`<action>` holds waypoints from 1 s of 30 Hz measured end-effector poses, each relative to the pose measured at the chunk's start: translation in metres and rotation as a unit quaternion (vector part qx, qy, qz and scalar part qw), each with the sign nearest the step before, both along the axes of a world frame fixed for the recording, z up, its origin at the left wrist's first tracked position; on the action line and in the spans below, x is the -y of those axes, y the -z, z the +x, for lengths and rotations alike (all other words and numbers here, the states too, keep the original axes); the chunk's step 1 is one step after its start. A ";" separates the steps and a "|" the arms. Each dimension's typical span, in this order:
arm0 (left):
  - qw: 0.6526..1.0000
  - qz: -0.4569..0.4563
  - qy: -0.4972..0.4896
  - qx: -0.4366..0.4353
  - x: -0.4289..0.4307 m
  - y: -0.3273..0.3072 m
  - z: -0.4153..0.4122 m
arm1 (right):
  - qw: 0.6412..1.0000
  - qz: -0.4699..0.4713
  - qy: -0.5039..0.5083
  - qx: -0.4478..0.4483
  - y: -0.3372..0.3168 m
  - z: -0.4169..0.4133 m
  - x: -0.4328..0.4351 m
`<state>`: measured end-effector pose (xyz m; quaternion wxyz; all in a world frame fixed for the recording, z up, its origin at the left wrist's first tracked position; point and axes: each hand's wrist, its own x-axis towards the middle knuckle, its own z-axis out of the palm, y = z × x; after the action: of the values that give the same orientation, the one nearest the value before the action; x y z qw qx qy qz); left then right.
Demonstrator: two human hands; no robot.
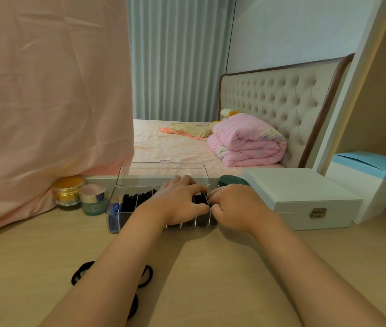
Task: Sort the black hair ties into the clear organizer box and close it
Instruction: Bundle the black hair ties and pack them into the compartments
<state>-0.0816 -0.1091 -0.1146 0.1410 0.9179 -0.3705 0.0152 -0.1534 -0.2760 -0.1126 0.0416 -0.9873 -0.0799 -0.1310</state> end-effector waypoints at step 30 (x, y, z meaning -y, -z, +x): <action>0.988 -0.026 -0.110 -0.104 -0.177 0.016 -0.110 | 0.976 0.083 -0.063 -0.189 0.006 -0.063 -0.139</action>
<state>-0.1914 0.0680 -0.1307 0.1997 0.9459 -0.2497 -0.0555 -0.2163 -0.1370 -0.1181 0.1462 -0.9802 -0.1215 0.0549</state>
